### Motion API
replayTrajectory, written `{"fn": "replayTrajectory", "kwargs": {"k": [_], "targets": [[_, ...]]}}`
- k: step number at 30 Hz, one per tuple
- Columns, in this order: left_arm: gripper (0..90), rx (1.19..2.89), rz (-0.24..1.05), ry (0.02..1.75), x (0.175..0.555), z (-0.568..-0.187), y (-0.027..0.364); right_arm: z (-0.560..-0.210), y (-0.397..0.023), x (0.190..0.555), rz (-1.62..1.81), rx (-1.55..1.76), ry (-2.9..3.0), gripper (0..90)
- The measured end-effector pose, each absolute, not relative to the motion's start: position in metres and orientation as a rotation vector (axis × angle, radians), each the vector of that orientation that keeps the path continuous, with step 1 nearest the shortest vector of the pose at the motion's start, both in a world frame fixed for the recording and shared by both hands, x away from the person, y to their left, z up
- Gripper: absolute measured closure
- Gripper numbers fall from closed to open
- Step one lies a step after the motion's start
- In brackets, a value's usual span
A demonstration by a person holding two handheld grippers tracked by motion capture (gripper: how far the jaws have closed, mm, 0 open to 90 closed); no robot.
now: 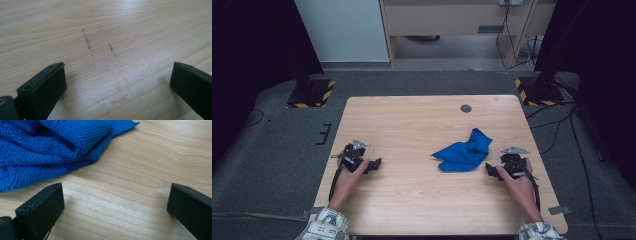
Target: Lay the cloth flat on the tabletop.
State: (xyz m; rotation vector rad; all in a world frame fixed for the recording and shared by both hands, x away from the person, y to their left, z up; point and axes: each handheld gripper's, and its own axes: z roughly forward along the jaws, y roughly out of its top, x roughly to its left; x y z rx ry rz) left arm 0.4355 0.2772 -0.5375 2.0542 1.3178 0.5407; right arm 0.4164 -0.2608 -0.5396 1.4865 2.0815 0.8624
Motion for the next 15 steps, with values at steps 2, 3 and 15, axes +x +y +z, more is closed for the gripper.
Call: {"fn": "replayTrajectory", "kwargs": {"k": [2, 3, 15], "targets": [[0.0, 2.053, 0.541, 1.319, 0.435, -0.537, 0.277, -0.540, -0.261, 0.417, 0.862, 1.483, 2.087, 1.0], [0.0, 2.054, 0.541, 1.319, 0.435, -0.537, 0.277, -0.540, -0.261, 0.417, 0.863, 1.482, 2.087, 1.0], [0.0, 2.053, 0.540, 1.317, 0.435, -0.538, 0.277, -0.537, -0.249, 0.414, 0.867, 1.421, 2.123, 5.4]]}}
